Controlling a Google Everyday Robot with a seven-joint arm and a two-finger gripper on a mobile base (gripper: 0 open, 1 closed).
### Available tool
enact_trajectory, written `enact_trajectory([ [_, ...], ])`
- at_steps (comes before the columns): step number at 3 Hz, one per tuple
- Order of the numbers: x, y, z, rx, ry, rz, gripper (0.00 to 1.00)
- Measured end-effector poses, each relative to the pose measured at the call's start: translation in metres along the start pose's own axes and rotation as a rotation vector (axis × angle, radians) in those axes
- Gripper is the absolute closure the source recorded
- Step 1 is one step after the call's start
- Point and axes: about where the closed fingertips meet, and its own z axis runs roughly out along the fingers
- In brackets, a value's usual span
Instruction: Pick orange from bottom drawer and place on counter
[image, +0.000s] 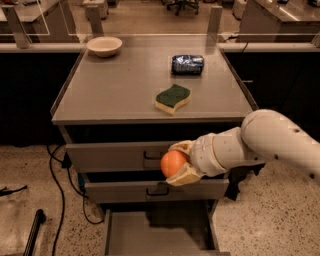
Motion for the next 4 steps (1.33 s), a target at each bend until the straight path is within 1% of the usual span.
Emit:
enact_trajectory([
  [1,-0.019,-0.023,-0.03,0.042,0.031,-0.014,1.0],
  [2,-0.031,-0.057,-0.066,0.118,0.071,-0.029,1.0],
  [3,-0.037,-0.097,-0.092,0.184,0.1,-0.039,1.0],
  [4,-0.042,-0.14,-0.105,0.233,0.1,-0.041,1.0],
])
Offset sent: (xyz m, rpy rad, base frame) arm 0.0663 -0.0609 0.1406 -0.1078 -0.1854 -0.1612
